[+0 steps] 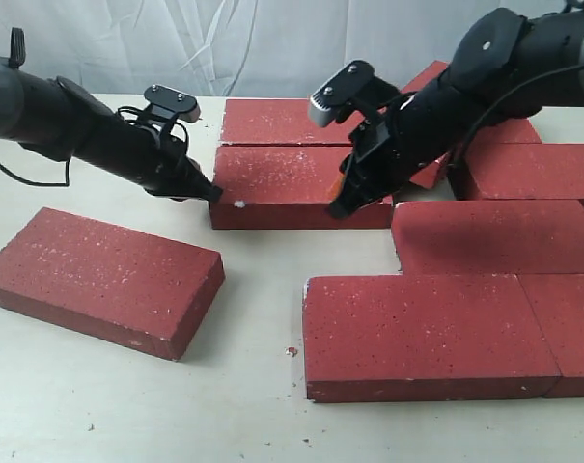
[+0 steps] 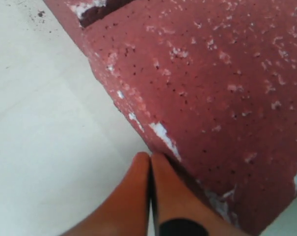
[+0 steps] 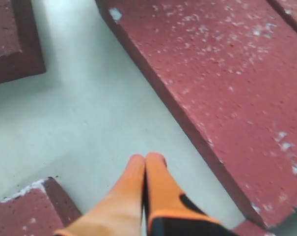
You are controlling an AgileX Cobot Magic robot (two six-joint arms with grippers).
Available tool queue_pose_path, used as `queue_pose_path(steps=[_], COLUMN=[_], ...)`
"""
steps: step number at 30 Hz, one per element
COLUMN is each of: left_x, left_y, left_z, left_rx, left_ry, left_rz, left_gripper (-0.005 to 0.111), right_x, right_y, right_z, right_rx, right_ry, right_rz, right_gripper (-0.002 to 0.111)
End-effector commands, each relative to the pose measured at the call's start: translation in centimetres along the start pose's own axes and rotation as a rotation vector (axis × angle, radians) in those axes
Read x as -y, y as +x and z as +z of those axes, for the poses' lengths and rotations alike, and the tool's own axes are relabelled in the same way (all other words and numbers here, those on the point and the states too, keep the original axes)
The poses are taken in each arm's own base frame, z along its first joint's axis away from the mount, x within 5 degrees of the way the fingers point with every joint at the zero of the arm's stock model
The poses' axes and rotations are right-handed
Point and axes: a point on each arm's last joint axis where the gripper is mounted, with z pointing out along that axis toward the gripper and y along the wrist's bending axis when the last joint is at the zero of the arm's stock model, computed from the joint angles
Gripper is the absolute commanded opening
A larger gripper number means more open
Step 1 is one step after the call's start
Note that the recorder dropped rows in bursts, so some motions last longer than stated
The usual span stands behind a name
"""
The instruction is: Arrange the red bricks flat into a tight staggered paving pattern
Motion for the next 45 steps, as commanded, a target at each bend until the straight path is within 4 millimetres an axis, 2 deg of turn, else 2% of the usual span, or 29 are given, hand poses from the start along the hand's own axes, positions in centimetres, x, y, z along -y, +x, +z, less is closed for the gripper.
queue_pose_path(steps=[1,9,16,24,28,32,36,40,45], left_x=[1.0,1.3,1.2,0.8,0.6,0.6,0.5,0.5,0.7], left_y=[-0.3,-0.6,-0.6,-0.7,-0.7,-0.7,-0.7,-0.7,-0.6], left_z=[0.4,0.7,0.7,0.7,0.6,0.6,0.6,0.6,0.7], left_rx=[-0.001,0.018,0.022,0.028,0.031,0.031,0.030,0.032,0.022], left_ry=[0.021,-0.028,-0.036,-0.084,-0.093,-0.093,-0.095,-0.100,-0.075], left_rz=[0.033,0.047,0.042,0.075,0.072,0.072,0.077,0.078,0.078], left_gripper=[0.000,0.000,0.000,0.000,0.000,0.000,0.000,0.000,0.000], right_x=[-0.2,0.7,1.1,2.6,2.6,1.9,0.5,0.9,1.9], right_y=[-0.6,-0.3,-0.4,-0.1,-0.4,-1.1,-0.1,0.8,1.0], right_z=[2.6,4.8,4.9,5.9,5.4,3.4,2.7,4.0,5.7], right_rx=[-0.049,-0.068,-0.047,-0.040,-0.023,-0.014,-0.155,-0.205,-0.165], right_ry=[-0.027,-0.019,0.019,0.160,0.169,0.142,0.000,0.010,0.081], right_rz=[-0.063,-0.037,-0.036,0.031,0.029,0.036,0.013,-0.027,-0.035], right_gripper=[-0.001,-0.001,-0.001,-0.001,-0.001,-0.001,-0.001,-0.001,-0.001])
